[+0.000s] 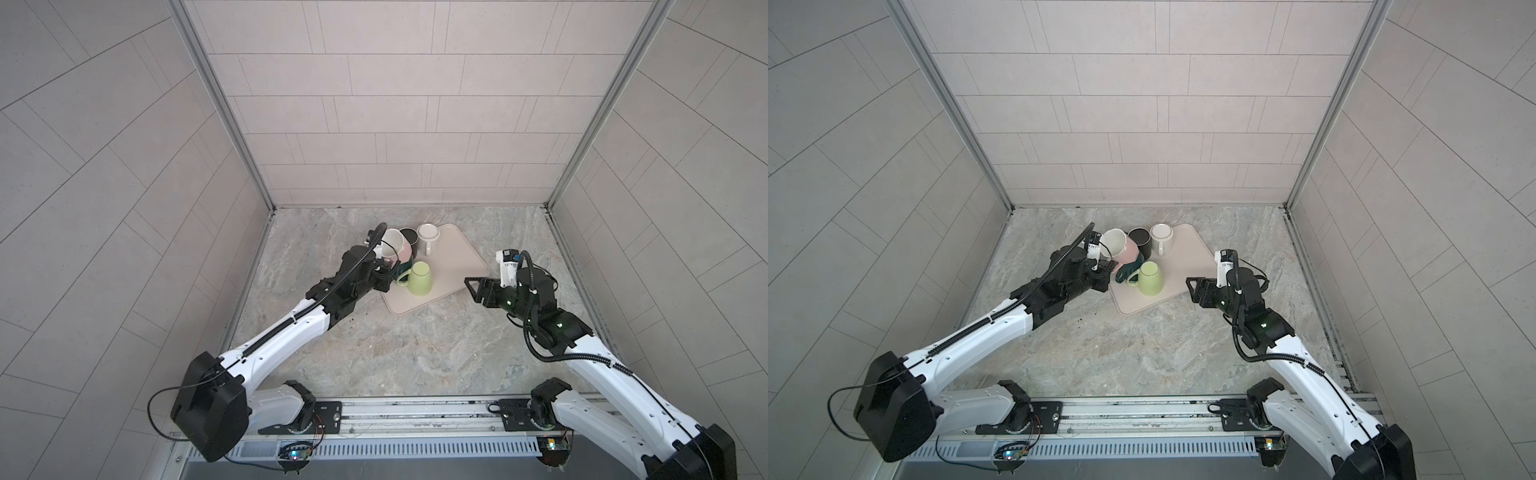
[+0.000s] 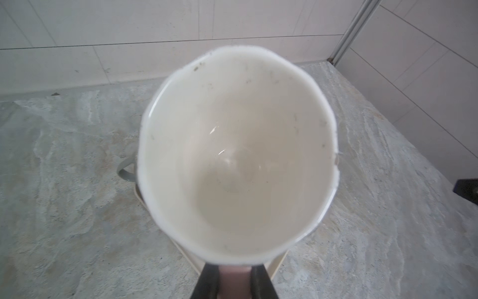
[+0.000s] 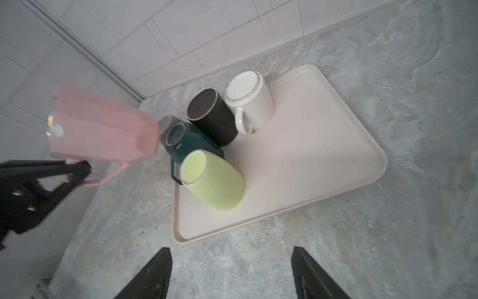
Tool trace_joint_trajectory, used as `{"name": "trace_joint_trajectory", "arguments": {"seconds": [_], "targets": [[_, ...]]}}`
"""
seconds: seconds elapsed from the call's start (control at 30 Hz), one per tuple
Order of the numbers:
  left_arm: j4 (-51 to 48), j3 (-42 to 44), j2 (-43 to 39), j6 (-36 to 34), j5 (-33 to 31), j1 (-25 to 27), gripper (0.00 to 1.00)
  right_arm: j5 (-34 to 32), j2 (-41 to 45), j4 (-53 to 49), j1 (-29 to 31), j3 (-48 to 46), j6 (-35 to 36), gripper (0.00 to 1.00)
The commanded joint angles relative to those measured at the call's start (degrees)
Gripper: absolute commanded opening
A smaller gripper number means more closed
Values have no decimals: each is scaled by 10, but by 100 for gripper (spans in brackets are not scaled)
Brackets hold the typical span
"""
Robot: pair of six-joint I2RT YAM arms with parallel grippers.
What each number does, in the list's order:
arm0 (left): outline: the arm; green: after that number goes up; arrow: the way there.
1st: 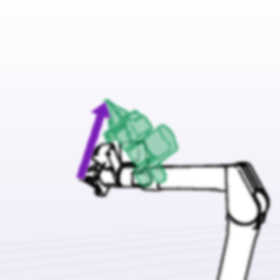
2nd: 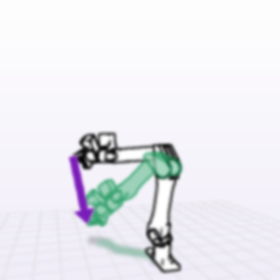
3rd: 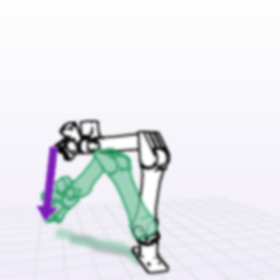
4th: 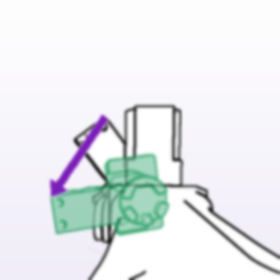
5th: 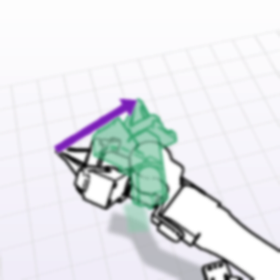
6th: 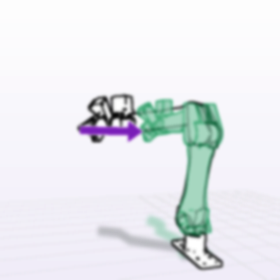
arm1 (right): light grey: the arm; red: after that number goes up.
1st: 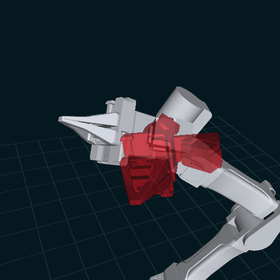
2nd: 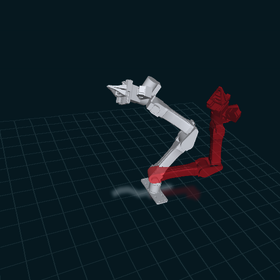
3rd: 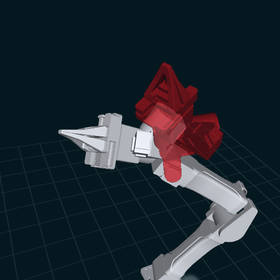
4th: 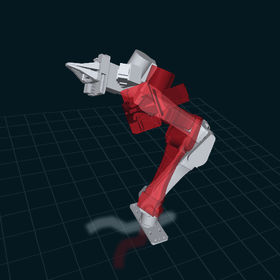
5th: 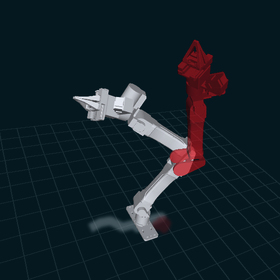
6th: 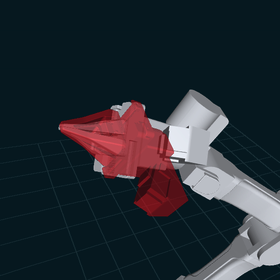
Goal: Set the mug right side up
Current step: 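Carry the pink mug off the tray with the left gripper while the right withdraws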
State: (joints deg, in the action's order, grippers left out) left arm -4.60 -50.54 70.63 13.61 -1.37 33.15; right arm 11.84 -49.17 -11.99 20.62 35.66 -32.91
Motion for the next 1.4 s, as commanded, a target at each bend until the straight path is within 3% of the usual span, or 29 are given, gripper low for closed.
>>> {"name": "trace_joint_trajectory", "arguments": {"seconds": [0.0, 0.17, 0.43, 0.67, 0.9, 1.37], "targets": [[28, -22, -45, -15, -52, -33, 0, -64, -5, -117, -12, 21, 29, 82], [16, -18, -56, -8, -67, -96, 0, -36, -15, -127, -26, 13, 37, 85], [30, -8, -28, -4, -136, -146, 0, -25, 5, -121, -28, 2, 41, 92], [80, -1, 7, 10, -158, -195, 0, -17, 0, -121, -30, 1, 71, 93], [88, -55, 101, -2, -178, -218, 0, 4, -31, -69, -31, -26, 55, 93], [85, -163, 262, -12, -150, -265, 0, -8, -77, -28, -30, -41, 67, 93]]}}
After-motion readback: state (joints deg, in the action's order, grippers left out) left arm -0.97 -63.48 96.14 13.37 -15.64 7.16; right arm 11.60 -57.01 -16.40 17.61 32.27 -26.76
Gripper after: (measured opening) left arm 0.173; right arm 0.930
